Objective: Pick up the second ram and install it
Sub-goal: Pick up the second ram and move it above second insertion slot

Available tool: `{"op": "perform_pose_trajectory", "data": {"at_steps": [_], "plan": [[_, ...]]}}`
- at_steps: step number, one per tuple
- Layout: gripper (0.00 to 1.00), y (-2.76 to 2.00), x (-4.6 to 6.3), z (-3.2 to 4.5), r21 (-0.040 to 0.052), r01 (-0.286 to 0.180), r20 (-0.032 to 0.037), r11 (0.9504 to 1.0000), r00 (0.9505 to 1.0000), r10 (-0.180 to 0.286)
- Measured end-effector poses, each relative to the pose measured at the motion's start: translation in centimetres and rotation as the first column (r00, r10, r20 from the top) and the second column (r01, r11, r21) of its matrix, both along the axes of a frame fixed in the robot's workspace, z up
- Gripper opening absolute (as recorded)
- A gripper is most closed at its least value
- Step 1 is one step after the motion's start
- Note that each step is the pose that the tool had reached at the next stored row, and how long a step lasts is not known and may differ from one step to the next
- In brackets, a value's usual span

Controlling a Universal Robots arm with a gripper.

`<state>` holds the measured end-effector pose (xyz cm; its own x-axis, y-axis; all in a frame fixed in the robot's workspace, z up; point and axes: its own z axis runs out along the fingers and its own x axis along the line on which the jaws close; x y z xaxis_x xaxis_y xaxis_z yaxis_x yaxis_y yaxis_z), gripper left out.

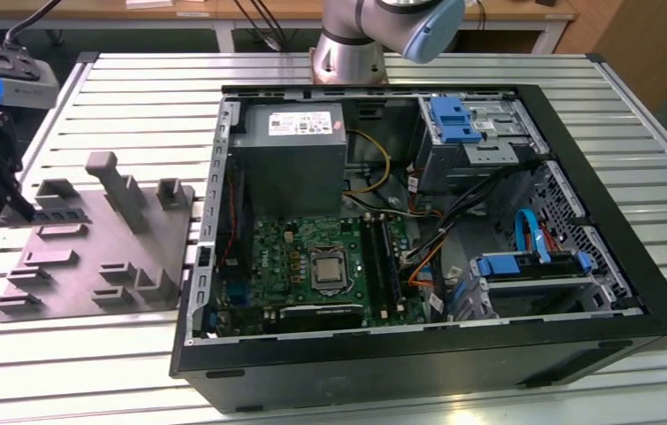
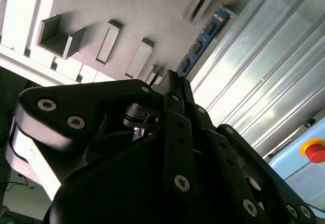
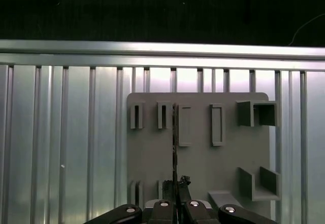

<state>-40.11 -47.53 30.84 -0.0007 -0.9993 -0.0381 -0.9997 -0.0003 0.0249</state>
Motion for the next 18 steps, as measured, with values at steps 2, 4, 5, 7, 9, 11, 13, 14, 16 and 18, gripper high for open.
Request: {"op": "perform_pose_trajectory", "data": {"at_steps": [2,4,5,7,9,11,13,14,16,18], "plan": [[0.14,0.00,0.00,0.06,0.0015,0.000,0.0000,1.0000,1.0000,0.000],[0.14,0.00,0.00,0.11,0.0032,0.000,0.0001,1.0000,1.0000,0.000],[0.14,0.00,0.00,0.14,0.0039,0.000,0.0001,1.0000,1.0000,0.000],[0.14,0.00,0.00,0.20,0.0054,0.000,0.0000,1.0000,1.0000,0.000],[0.14,0.00,0.00,0.26,0.0069,0.000,0.0000,1.0000,1.0000,0.000],[0.14,0.00,0.00,0.34,0.0085,0.000,0.0000,1.0000,1.0000,0.000],[0.14,0.00,0.00,0.44,0.0106,0.000,0.0000,0.9999,1.0000,0.000],[0.14,0.00,0.00,0.50,0.0116,0.000,0.0000,0.9999,1.0000,0.000],[0.14,0.00,0.00,0.60,0.0131,0.000,0.0000,0.9999,1.0000,0.000],[0.14,0.00,0.00,0.69,0.0144,0.000,0.0000,0.9999,1.0000,0.000]]}}
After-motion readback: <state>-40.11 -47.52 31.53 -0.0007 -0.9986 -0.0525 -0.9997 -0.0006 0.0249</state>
